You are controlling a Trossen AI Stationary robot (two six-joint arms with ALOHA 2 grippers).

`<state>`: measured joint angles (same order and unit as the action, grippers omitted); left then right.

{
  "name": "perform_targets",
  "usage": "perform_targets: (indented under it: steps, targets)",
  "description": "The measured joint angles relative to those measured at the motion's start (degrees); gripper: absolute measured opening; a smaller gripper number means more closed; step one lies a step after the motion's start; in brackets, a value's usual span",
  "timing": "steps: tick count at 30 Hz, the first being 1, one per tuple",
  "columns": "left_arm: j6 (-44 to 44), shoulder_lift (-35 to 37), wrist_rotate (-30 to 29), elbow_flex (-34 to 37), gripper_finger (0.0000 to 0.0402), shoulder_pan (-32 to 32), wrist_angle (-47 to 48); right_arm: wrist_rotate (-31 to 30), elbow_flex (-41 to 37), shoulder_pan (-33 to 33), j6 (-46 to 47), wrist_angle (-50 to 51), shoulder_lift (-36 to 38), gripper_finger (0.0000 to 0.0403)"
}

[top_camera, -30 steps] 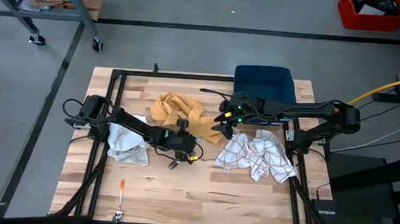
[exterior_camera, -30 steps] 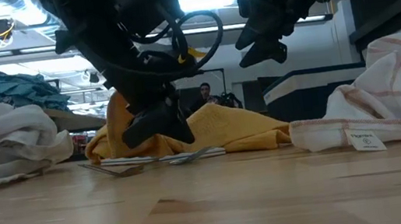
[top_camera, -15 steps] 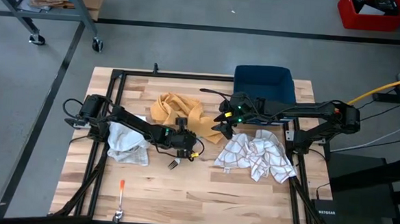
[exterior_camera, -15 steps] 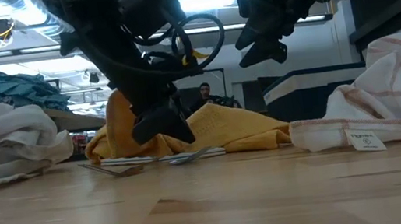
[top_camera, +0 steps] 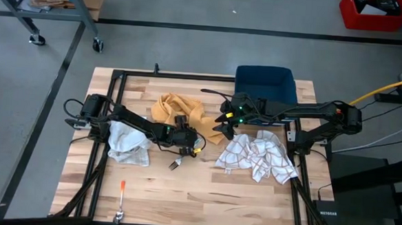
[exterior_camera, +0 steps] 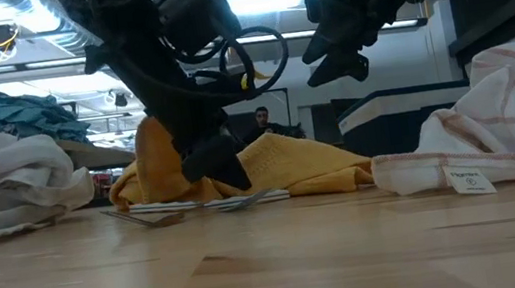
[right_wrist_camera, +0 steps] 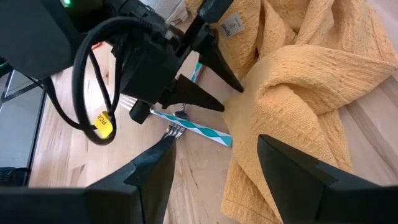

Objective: Fold towel
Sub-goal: Fold the yellow towel

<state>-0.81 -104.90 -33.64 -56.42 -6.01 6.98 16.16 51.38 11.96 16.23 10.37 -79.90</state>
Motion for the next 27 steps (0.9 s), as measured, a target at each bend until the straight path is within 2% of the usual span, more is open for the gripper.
perform_targets:
  steps: [3, 7, 22, 27]
  targets:
    - [2.84, 0.00, 0.43, 0.00, 0.0189, -0.25, 0.00, -0.01, -0.01, -0.01, 0.00, 0.00, 0.00, 0.0232]
    - [4.66, 0.00, 5.84, 0.00, 0.0199, -0.26, -0.02, 0.00, 0.00, -0.01, 0.00, 0.00, 0.00, 0.0232]
    - [9.08, -3.33, 6.28, -0.24, 0.0194, 1.71, -0.72, 0.01, -0.01, -0.01, 0.00, 0.02, 0.00, 0.0232]
    - [7.96, -3.44, 5.56, -0.18, 0.0162, 3.40, -0.69, 0.01, 0.00, -0.01, 0.02, 0.02, 0.00, 0.0232]
